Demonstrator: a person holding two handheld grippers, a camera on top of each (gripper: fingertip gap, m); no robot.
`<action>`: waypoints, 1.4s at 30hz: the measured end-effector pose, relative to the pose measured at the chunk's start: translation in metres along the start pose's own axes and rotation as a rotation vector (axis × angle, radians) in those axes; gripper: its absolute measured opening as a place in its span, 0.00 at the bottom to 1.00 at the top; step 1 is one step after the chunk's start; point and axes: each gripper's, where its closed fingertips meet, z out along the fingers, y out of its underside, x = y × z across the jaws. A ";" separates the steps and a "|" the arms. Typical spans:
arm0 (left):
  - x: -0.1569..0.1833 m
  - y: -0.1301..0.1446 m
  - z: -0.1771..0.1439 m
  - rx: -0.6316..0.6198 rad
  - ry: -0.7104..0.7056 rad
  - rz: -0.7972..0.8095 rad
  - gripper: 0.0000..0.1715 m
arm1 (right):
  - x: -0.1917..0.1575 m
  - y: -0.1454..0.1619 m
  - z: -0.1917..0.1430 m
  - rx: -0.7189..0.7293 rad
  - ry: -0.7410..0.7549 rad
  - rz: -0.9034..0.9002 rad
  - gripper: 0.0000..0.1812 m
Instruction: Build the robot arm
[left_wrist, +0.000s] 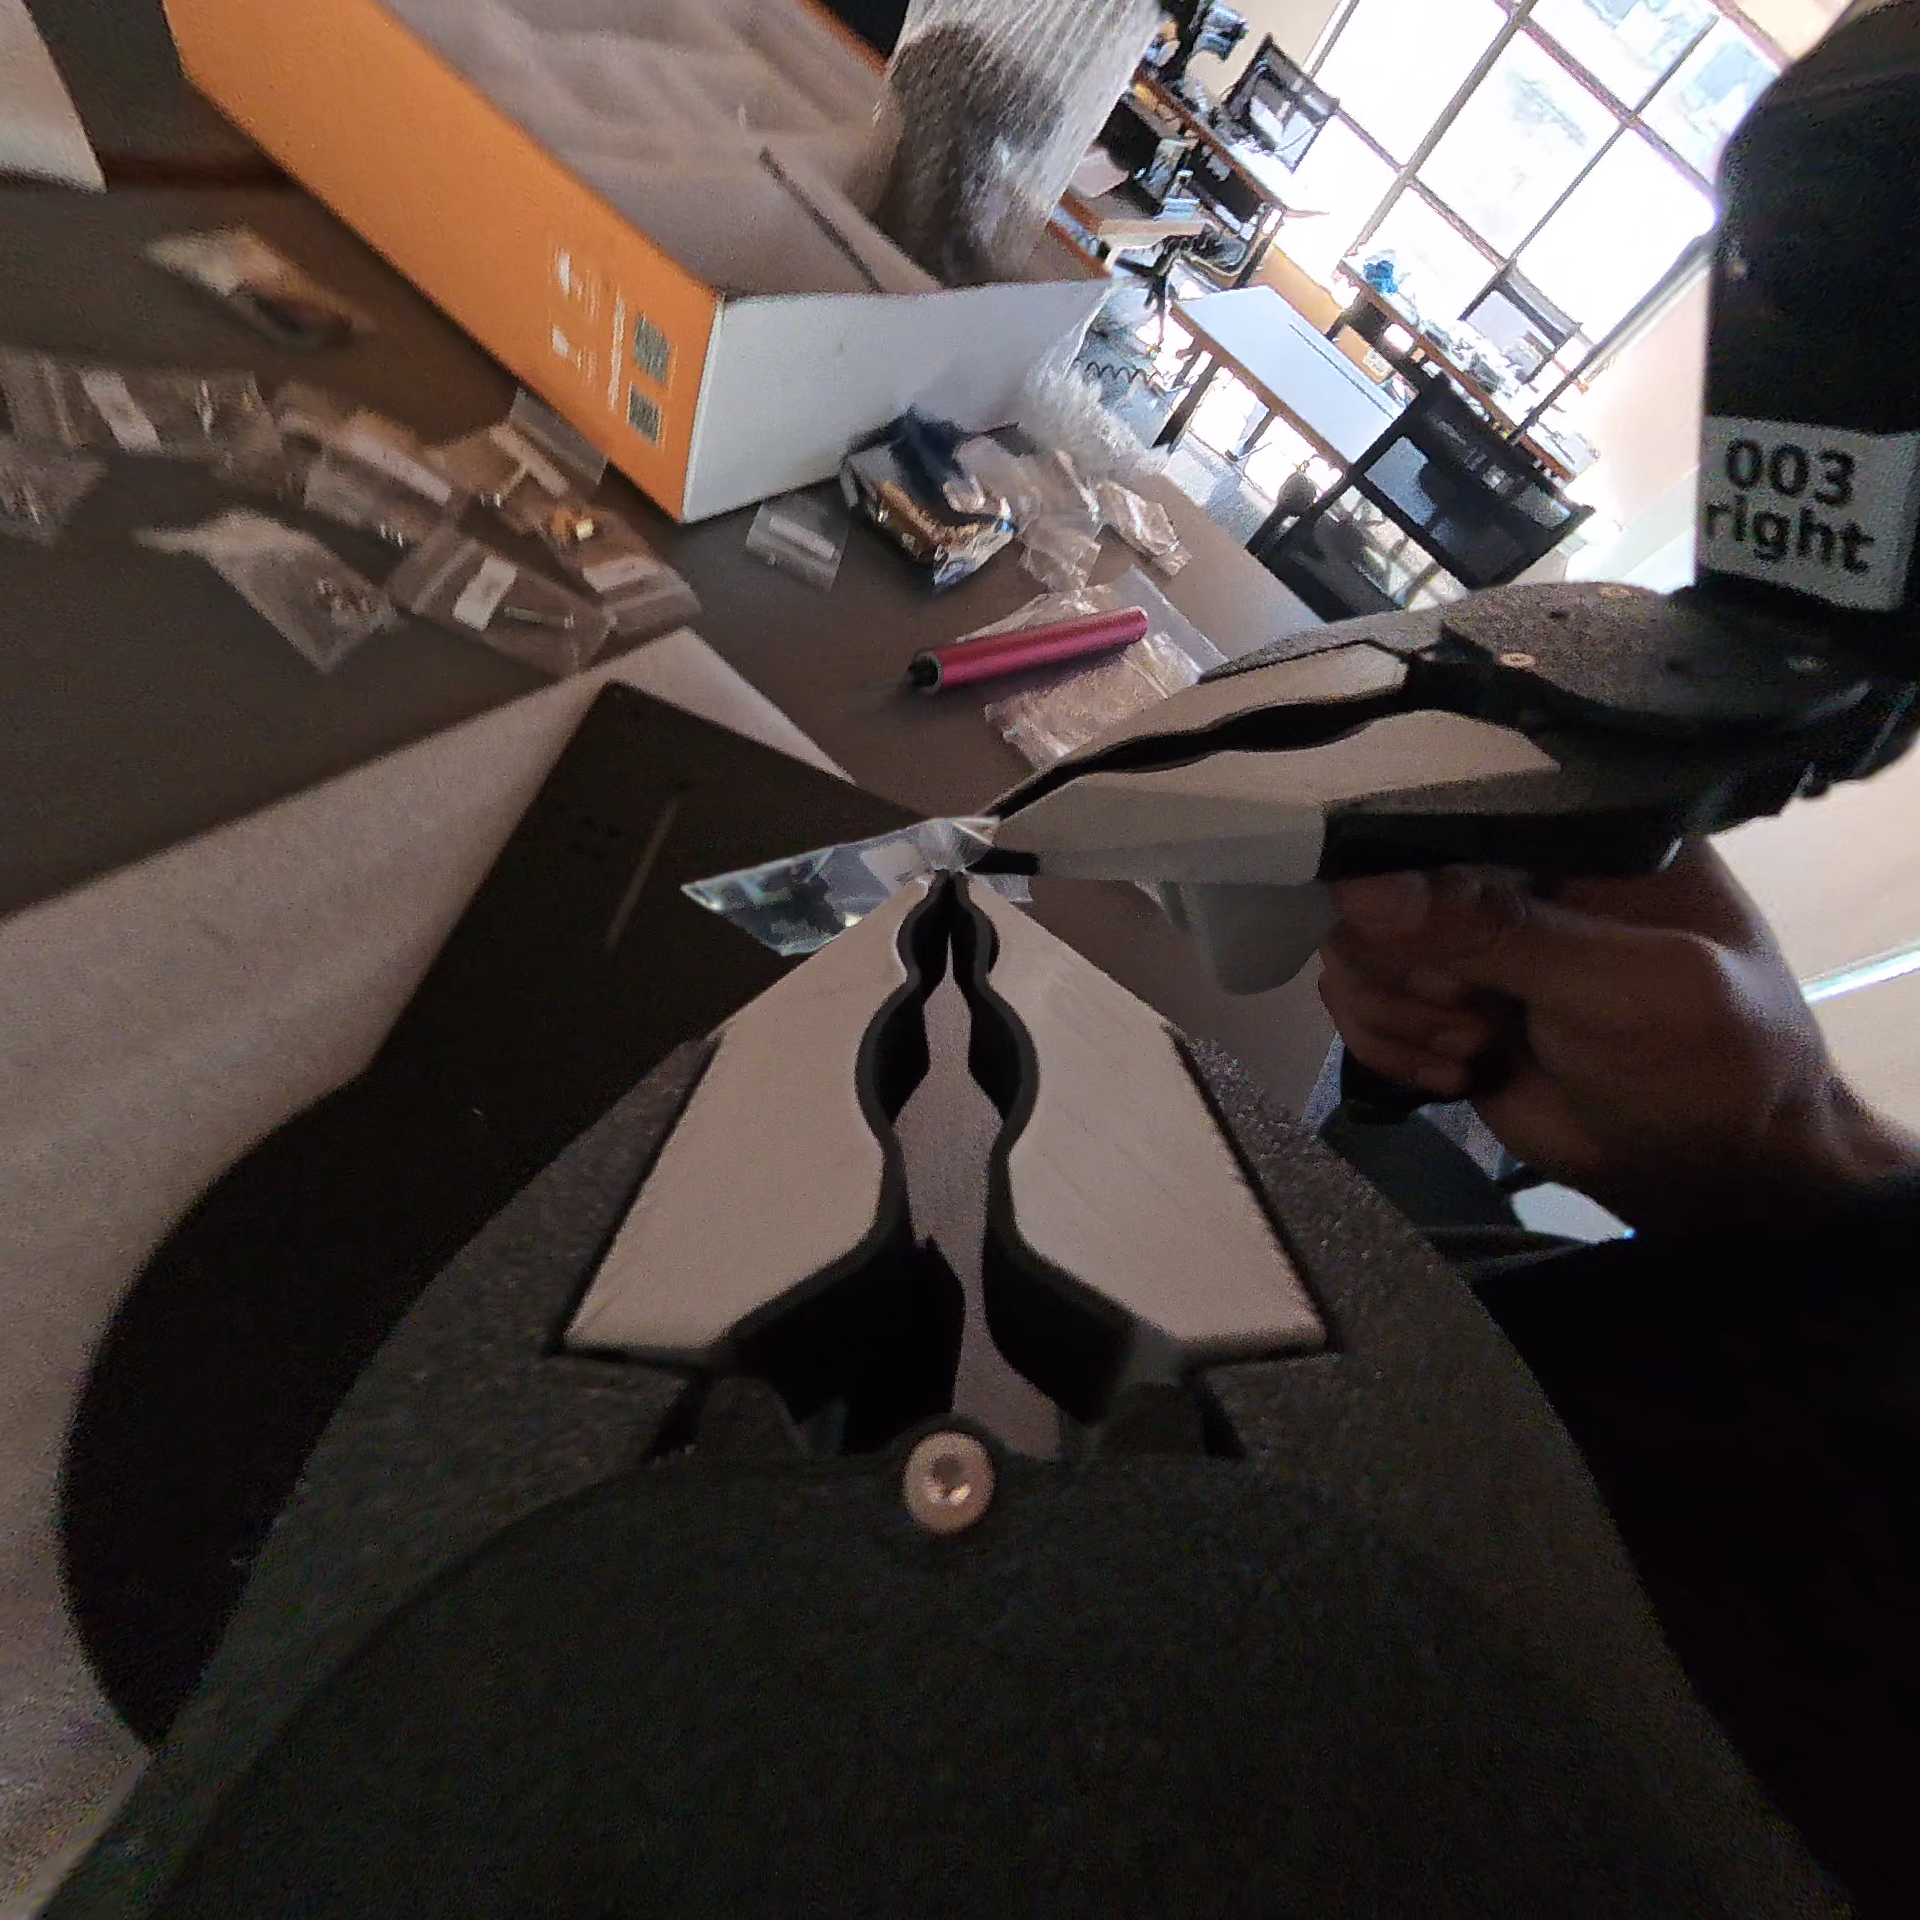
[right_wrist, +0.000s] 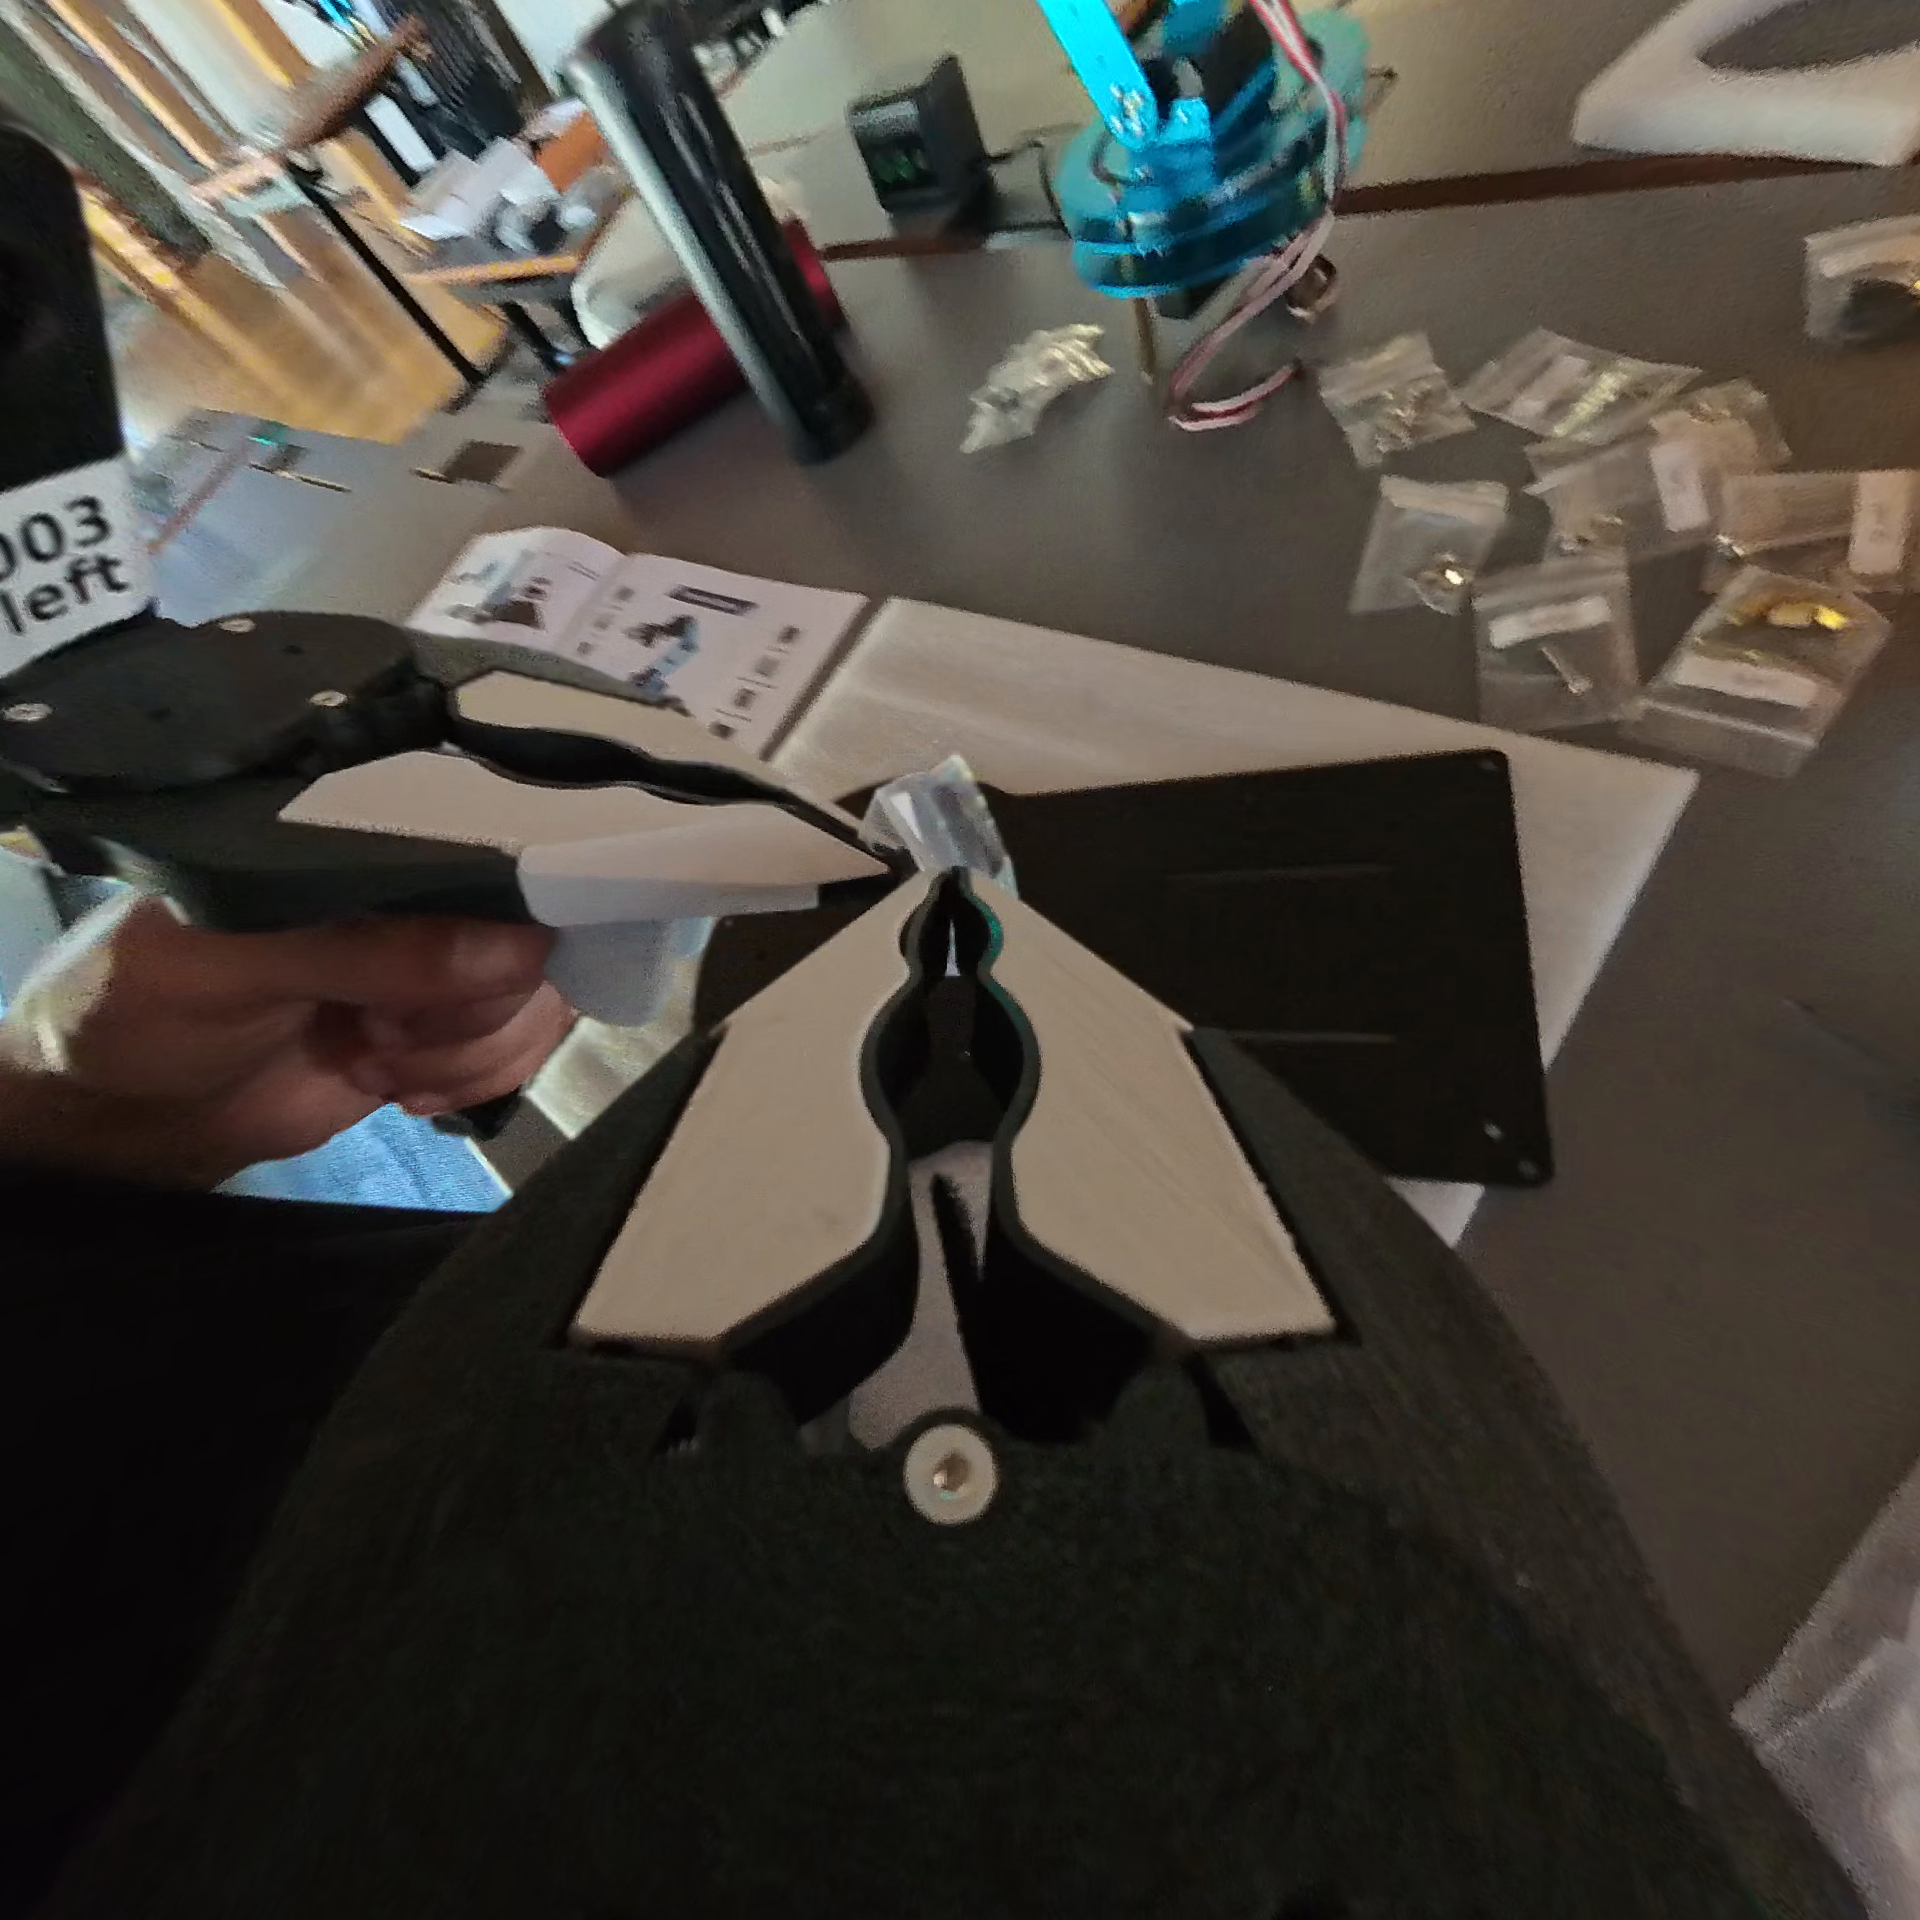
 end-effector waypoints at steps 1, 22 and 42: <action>-0.005 0.006 0.003 -0.007 -0.019 -0.035 0.00 | 0.014 0.005 0.000 -0.002 0.081 -0.002 0.00; 0.041 -0.007 0.007 0.101 0.443 -0.196 0.16 | -0.012 -0.007 -0.023 0.165 -0.423 0.468 0.00; 0.014 0.008 0.016 0.088 0.286 -0.222 0.00 | 0.016 0.014 -0.014 0.019 0.002 0.150 0.00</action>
